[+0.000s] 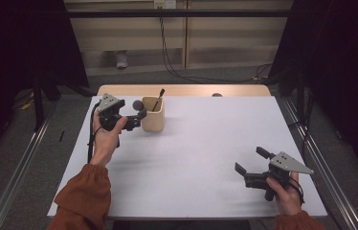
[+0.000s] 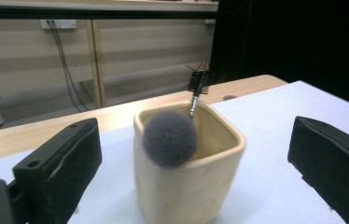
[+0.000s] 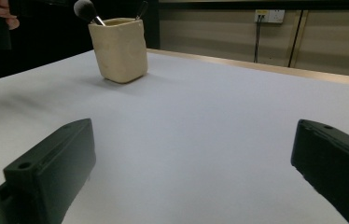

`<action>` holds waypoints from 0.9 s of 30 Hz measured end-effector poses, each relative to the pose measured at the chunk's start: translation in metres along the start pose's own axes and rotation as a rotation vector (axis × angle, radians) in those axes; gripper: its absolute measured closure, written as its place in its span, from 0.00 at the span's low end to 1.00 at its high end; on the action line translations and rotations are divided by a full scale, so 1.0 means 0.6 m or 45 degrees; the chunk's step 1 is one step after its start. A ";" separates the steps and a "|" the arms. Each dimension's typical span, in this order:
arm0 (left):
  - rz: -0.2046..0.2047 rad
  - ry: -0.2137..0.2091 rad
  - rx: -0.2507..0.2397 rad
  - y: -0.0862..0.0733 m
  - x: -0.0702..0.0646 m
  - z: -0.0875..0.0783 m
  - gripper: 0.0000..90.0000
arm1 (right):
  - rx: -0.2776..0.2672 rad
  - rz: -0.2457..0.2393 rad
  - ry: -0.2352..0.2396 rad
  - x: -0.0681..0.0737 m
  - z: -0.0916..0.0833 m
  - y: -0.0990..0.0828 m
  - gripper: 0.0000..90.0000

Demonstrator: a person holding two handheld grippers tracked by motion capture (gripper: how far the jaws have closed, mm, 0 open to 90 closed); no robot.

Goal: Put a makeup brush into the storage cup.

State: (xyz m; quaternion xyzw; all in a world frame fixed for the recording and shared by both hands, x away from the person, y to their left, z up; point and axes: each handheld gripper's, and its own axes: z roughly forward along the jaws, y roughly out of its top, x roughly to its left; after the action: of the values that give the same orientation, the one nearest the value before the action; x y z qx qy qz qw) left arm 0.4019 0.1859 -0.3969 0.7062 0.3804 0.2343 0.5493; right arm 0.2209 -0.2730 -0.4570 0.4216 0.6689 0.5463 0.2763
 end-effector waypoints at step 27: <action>0.038 0.005 -0.004 -0.057 -0.012 -0.097 0.03 | -0.006 -0.010 -0.027 -0.002 -0.008 0.000 0.00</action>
State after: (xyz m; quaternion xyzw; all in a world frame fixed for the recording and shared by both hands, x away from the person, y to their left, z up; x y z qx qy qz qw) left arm 0.3446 0.2188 -0.4120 0.7104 0.3706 0.2444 0.5461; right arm 0.2176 -0.2765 -0.4558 0.4240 0.6662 0.5425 0.2864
